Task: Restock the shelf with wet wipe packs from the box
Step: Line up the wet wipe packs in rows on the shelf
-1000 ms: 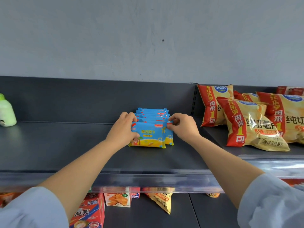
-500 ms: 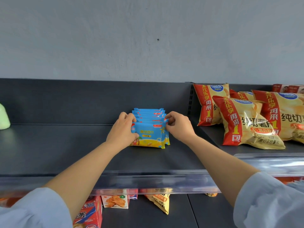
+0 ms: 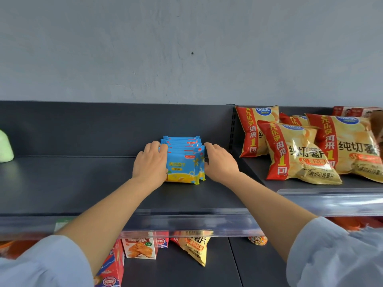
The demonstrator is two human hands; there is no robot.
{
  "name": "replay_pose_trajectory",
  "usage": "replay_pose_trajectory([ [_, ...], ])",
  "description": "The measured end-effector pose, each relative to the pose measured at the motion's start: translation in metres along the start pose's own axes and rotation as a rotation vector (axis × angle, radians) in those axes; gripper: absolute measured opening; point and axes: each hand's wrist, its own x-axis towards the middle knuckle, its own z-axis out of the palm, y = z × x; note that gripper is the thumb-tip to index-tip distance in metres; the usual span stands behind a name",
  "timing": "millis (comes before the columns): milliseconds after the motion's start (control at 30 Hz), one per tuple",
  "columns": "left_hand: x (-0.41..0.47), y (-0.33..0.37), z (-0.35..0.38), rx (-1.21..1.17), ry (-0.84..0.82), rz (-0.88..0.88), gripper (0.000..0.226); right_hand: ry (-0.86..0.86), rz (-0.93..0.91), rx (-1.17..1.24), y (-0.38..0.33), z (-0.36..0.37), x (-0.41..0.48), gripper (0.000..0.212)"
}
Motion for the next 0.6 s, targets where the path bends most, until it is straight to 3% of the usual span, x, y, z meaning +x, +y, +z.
replay_pose_trajectory([
  [200,-0.008,0.007,-0.009,0.021,-0.04,0.007,0.07,-0.042,-0.052,-0.131,0.004,-0.012,-0.015,0.049],
  [600,-0.055,0.016,-0.053,-0.003,-0.04,0.071,0.049,-0.034,-0.027,-0.237,-0.005,-0.052,-0.086,0.052],
])
